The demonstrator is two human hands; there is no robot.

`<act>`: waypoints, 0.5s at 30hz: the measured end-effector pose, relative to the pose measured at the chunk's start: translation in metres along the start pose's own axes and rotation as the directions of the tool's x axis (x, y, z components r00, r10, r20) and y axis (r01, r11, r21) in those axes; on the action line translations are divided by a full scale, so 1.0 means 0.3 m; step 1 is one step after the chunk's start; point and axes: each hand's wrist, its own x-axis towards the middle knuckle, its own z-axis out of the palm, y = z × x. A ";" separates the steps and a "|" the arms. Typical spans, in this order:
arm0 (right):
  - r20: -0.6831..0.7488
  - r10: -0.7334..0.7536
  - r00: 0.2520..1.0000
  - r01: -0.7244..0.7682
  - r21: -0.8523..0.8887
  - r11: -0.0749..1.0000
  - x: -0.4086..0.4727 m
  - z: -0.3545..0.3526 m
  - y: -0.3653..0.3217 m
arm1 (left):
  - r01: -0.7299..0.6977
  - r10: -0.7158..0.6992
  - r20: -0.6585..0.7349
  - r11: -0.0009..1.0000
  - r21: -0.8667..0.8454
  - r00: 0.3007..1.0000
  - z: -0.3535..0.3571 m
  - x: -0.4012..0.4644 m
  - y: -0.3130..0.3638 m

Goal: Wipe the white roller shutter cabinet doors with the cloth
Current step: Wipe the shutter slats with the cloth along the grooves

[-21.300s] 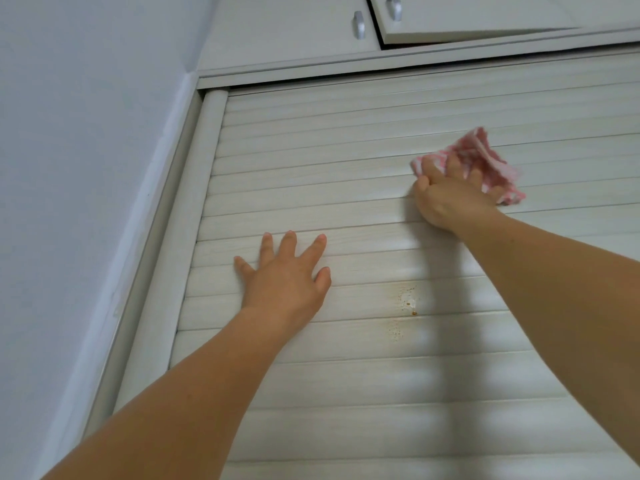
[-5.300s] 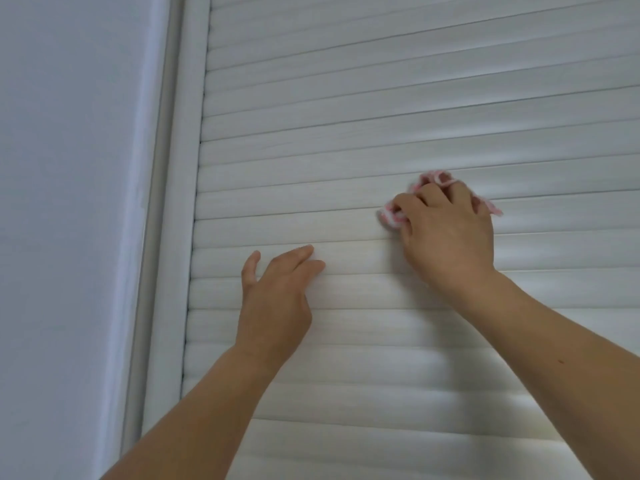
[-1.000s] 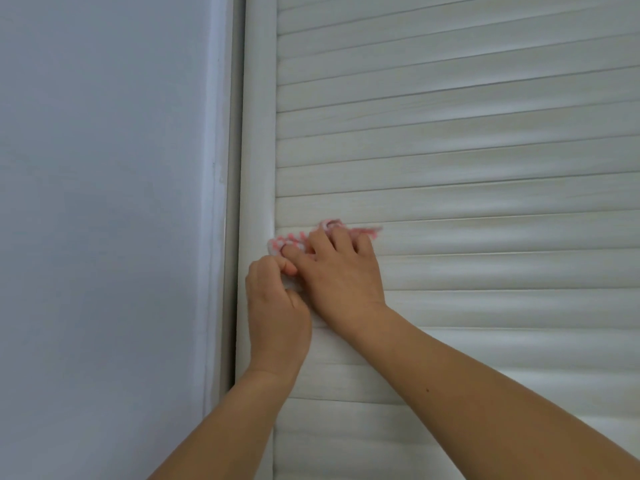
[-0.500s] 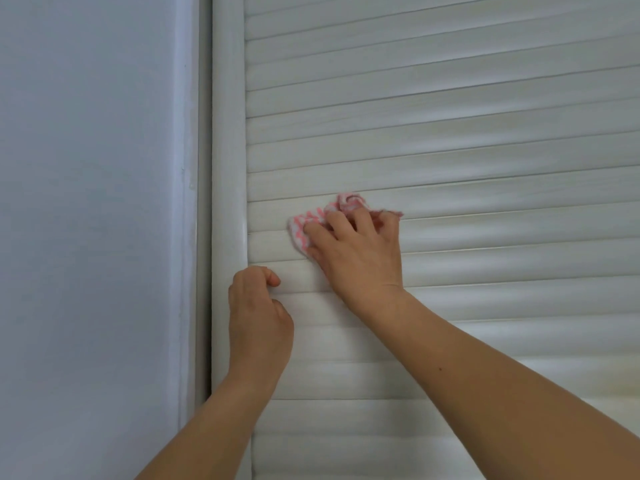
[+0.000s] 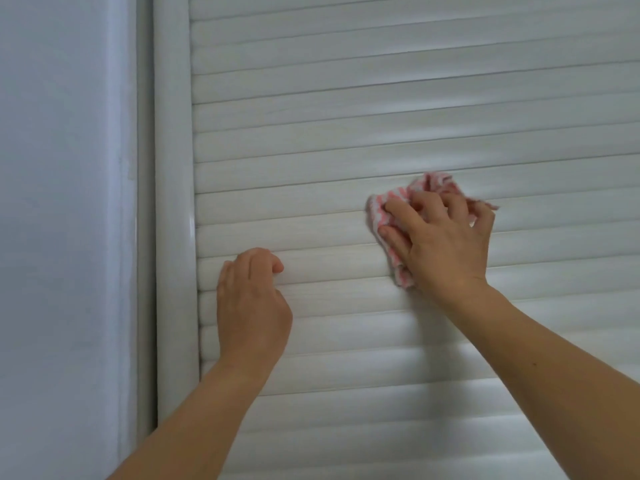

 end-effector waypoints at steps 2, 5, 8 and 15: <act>0.011 0.037 0.999 -0.037 -0.016 0.999 -0.005 -0.009 0.054 | 0.010 -0.010 0.001 1.000 0.001 1.000 -0.002 -0.001 0.003; -0.001 0.120 0.993 -0.120 -0.045 0.992 -0.007 -0.022 0.135 | 0.031 -0.031 -0.007 0.999 -0.008 0.999 -0.002 0.003 0.006; -0.064 0.247 0.967 -0.249 -0.032 0.968 -0.006 -0.016 0.186 | 0.049 -0.050 -0.028 0.998 -0.038 0.998 -0.002 0.011 0.012; -0.165 0.373 0.913 -0.375 0.017 0.927 0.031 0.037 0.013 | 0.085 -0.085 -0.009 0.996 -0.038 0.996 0.001 0.014 0.006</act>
